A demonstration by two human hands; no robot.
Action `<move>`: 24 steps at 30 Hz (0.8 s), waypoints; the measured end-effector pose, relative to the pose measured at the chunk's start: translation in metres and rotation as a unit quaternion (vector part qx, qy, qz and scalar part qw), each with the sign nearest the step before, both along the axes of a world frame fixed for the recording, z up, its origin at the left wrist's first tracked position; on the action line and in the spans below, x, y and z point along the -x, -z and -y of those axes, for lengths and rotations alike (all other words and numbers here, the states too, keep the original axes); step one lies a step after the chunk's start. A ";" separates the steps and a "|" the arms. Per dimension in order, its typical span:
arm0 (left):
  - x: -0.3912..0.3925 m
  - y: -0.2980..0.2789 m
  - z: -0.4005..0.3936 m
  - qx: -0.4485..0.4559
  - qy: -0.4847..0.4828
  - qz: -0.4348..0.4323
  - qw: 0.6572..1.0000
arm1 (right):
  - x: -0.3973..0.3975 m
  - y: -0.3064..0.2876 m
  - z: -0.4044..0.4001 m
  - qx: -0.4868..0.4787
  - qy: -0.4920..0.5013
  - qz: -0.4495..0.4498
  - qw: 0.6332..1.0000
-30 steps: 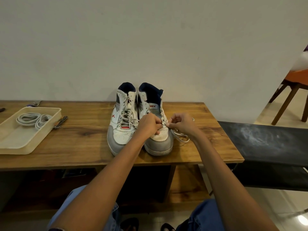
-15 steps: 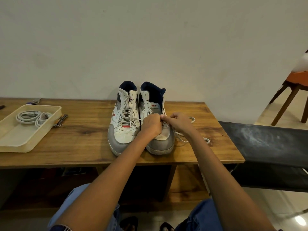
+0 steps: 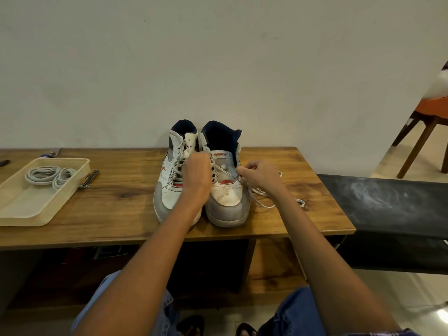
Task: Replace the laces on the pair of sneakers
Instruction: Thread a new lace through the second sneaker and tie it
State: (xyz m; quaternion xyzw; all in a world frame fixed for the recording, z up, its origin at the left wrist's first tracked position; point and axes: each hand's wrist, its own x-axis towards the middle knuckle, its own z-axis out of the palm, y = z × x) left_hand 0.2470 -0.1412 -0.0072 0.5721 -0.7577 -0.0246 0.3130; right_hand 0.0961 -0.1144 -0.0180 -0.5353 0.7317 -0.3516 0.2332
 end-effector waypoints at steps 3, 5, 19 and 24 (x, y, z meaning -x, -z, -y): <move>-0.021 -0.012 0.014 0.020 -0.008 -0.102 0.995 | -0.004 0.000 0.001 0.011 0.019 -0.039 0.999; -0.019 -0.015 0.012 0.020 0.029 -0.149 0.988 | -0.011 -0.002 0.002 0.065 0.029 -0.113 0.991; -0.005 -0.017 0.005 -0.050 0.062 -0.173 0.982 | -0.027 -0.017 0.003 0.242 -0.087 0.179 0.950; -0.003 -0.006 0.008 -0.182 0.004 -0.038 0.983 | -0.027 -0.039 0.000 0.296 -0.084 0.255 0.917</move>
